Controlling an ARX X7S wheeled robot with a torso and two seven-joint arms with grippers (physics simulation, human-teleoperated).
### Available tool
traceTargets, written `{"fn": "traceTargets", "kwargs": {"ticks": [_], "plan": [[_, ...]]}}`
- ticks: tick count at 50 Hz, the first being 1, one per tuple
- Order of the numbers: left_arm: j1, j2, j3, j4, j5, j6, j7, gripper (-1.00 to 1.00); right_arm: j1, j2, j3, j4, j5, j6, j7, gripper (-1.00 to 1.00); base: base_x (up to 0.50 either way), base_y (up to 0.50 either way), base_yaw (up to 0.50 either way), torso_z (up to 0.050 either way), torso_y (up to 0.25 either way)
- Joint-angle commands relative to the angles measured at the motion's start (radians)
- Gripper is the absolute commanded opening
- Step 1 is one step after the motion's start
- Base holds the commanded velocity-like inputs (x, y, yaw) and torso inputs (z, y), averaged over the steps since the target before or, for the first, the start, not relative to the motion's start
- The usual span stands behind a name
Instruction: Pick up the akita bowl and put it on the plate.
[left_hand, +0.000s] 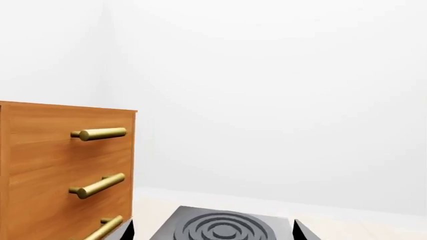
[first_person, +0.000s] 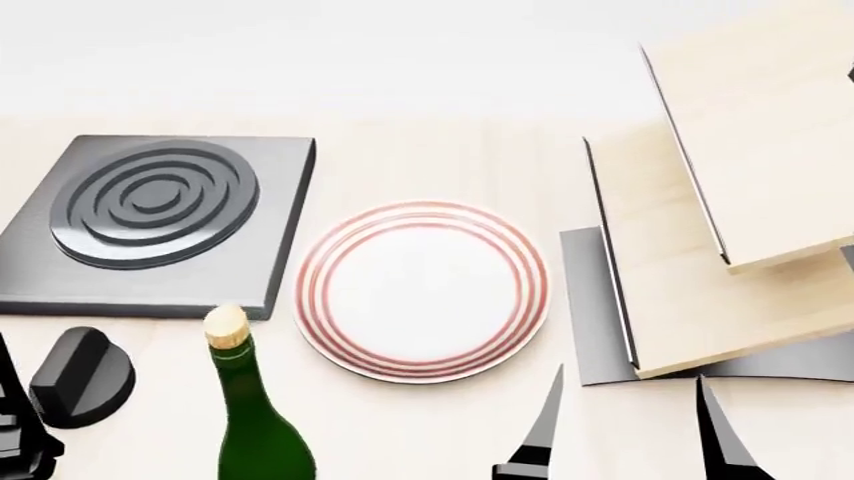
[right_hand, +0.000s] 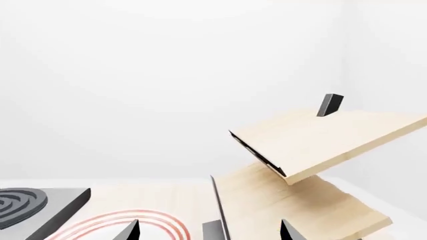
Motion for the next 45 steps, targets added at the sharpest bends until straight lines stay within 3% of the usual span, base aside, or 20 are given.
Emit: {"fn": "traceTargets", "kwargs": {"ticks": [1, 45], "plan": [[0.001, -0.004, 0.005, -0.002, -0.001, 0.006, -0.004, 1.00, 0.001, 0.005, -0.007, 0.003, 0.004, -0.004, 0.005, 1.00, 0.18, 0.00, 0.00, 0.000, 0.000], [0.003, -0.022, 0.026, 0.002, -0.001, 0.008, -0.021, 1.00, 0.004, 0.020, -0.024, 0.013, 0.016, -0.013, 0.022, 1.00, 0.18, 0.00, 0.00, 0.000, 0.000]]}}
